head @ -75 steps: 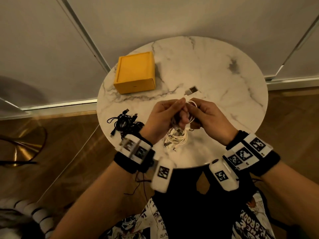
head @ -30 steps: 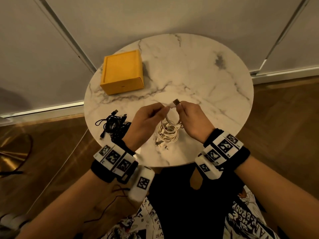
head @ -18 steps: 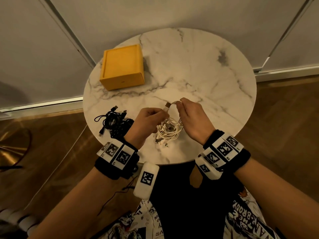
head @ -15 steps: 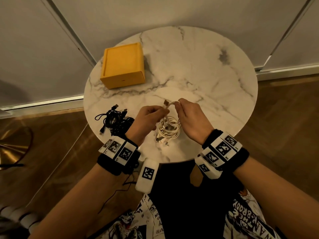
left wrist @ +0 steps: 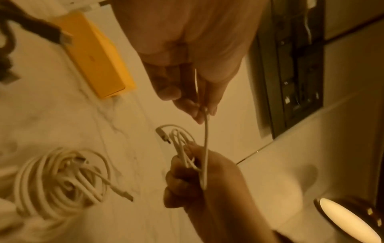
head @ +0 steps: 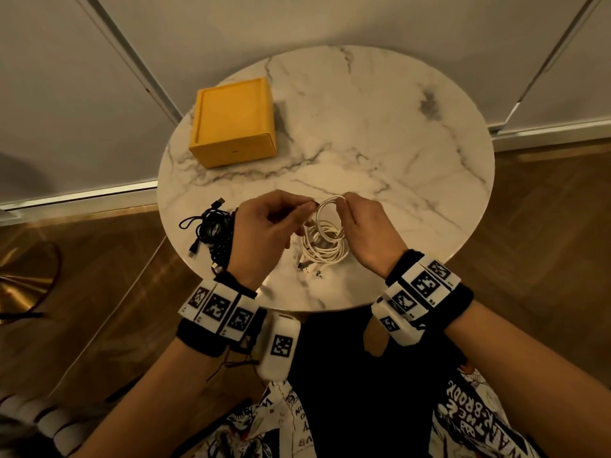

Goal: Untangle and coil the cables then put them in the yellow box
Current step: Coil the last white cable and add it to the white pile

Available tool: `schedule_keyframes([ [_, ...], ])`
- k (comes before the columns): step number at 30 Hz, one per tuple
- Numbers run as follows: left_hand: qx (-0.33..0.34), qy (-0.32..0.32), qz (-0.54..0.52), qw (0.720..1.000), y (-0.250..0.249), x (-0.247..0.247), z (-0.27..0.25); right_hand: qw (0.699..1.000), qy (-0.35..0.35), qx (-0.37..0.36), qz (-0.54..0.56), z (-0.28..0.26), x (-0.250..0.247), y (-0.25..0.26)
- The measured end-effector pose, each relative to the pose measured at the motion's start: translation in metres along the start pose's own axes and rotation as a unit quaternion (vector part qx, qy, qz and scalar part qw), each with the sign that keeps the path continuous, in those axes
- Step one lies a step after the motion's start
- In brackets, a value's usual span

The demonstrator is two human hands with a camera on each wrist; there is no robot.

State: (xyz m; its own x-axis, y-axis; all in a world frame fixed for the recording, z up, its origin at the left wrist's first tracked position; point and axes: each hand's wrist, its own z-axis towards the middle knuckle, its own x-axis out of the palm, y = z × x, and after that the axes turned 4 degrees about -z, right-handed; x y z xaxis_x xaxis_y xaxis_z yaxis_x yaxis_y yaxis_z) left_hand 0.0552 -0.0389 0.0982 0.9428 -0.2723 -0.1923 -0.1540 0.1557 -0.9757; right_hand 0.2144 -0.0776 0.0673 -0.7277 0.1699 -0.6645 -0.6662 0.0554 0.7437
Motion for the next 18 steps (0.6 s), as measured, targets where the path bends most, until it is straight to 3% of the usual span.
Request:
schedule_keyframes([
  [4, 0.027, 0.031, 0.088, 0.995, 0.004, 0.009, 0.004, 1.000, 0.008, -0.006, -0.001, -0.003, 0.003, 0.007],
  [12, 0.004, 0.009, 0.235, 0.972, 0.020, 0.015, 0.018, 1.000, 0.001, 0.010, 0.004, -0.004, 0.002, 0.004],
  [18, -0.006, 0.141, 0.232, 0.962, 0.023, 0.025, 0.019, 1.000, 0.003, 0.006, 0.026, -0.003, -0.004, -0.002],
])
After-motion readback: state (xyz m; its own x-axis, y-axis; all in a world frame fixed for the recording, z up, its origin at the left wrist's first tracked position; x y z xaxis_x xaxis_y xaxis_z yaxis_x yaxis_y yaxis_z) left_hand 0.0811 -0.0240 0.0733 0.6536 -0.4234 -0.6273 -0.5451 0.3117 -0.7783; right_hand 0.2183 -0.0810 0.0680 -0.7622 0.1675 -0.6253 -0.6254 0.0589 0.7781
